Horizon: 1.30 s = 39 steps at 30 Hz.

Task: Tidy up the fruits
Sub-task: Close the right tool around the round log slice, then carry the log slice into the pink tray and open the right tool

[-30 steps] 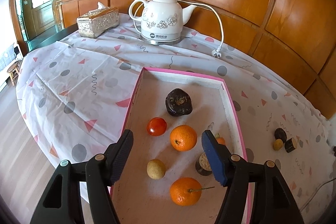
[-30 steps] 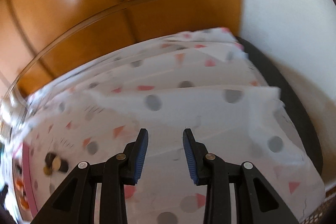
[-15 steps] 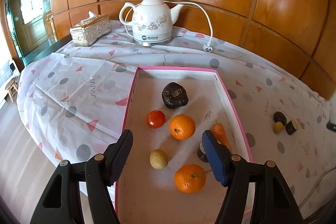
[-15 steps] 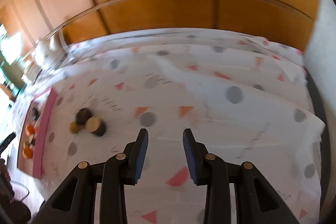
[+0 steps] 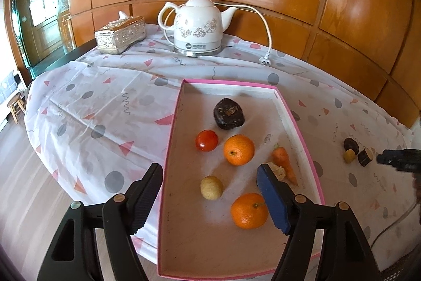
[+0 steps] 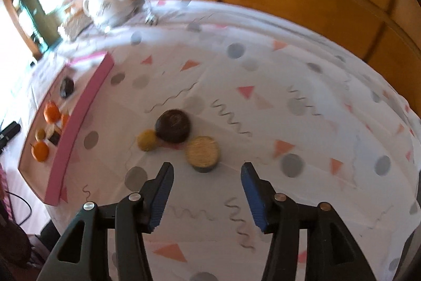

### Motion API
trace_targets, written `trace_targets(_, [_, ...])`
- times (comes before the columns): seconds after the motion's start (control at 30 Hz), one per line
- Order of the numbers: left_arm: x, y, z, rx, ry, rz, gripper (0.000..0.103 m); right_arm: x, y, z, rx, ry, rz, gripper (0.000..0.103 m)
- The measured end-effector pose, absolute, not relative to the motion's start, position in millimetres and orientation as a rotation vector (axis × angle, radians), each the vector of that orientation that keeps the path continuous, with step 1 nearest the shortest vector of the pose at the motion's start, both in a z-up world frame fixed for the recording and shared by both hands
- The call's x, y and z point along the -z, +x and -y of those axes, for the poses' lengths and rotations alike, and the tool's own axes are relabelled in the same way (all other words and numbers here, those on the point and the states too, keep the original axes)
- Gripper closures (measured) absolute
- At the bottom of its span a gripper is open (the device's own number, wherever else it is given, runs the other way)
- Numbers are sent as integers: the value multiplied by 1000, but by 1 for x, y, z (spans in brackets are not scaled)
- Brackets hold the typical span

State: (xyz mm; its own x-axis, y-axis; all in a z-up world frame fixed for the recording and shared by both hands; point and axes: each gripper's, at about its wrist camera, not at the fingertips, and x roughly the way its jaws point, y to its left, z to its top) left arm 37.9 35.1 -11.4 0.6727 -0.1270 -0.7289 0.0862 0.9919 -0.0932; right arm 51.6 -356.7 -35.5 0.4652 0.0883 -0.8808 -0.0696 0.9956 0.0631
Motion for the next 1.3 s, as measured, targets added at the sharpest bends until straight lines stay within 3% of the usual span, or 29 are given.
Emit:
trace_targets(0.3, [12, 33, -46, 84, -65, -826, 26, 62, 73, 339, -36, -47, -1120, 50])
trace_targets(0.33, [11, 33, -46, 80, -65, -824, 24, 65, 74, 339, -24, -52, -1122, 54])
trace_targets(0.37, [11, 33, -47, 74, -66, -823, 24, 67, 74, 339, -17, -54, -1121, 68])
trace_targets(1.3, [16, 30, -54, 40, -108, -843, 22, 42, 32, 296, -125, -9, -1017, 68])
